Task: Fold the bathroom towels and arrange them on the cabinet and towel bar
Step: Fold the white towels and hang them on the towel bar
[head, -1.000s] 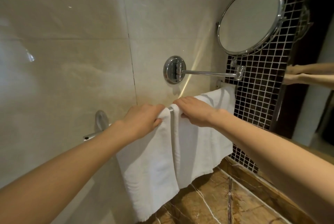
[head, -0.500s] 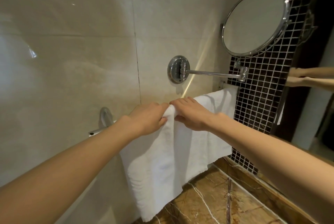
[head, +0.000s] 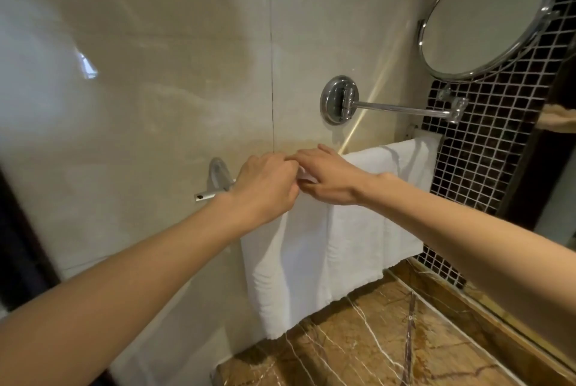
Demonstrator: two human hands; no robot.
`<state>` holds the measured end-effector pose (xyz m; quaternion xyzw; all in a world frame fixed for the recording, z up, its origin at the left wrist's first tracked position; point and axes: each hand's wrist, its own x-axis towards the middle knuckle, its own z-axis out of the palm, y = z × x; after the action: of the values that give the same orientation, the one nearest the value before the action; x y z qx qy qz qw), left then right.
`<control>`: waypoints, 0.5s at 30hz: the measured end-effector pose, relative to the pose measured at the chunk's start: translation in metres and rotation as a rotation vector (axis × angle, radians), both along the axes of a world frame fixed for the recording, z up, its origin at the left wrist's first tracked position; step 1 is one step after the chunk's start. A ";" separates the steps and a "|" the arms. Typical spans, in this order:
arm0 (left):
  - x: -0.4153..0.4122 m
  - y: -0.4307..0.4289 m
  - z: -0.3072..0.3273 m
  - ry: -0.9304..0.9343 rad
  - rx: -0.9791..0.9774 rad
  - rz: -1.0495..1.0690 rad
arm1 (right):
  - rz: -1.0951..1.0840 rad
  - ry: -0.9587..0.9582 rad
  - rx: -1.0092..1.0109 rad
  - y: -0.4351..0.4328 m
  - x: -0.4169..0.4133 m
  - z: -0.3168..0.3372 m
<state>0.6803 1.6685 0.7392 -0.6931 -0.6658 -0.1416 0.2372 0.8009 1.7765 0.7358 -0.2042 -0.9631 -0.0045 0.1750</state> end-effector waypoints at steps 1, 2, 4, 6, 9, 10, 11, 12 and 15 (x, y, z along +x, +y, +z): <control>-0.002 -0.004 0.001 -0.005 -0.002 0.015 | 0.003 -0.006 0.015 -0.003 -0.002 0.000; -0.004 -0.008 0.001 -0.013 -0.003 0.027 | 0.007 -0.010 0.041 -0.006 -0.005 -0.001; -0.006 -0.017 -0.001 -0.062 0.025 0.037 | 0.012 -0.006 0.075 -0.011 -0.007 -0.003; -0.003 -0.028 -0.007 -0.163 0.106 -0.016 | 0.027 0.016 0.071 -0.018 -0.008 -0.004; 0.008 -0.047 -0.027 -0.307 0.251 -0.201 | 0.054 0.028 0.016 -0.028 -0.009 -0.004; 0.011 -0.054 -0.036 -0.351 0.279 -0.251 | 0.050 0.029 0.014 -0.031 -0.010 -0.004; 0.012 -0.059 -0.046 -0.395 0.298 -0.286 | 0.036 0.031 0.016 -0.033 -0.011 -0.003; 0.013 -0.064 -0.056 -0.440 0.306 -0.306 | 0.026 0.039 0.020 -0.035 -0.013 -0.003; 0.010 -0.074 -0.092 -0.580 0.259 -0.303 | 0.025 0.055 0.050 -0.040 -0.021 0.000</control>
<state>0.6898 1.5940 0.6475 -0.6789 -0.5717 -0.4496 0.1006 0.7804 1.7367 0.7353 -0.1877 -0.9601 -0.0207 0.2064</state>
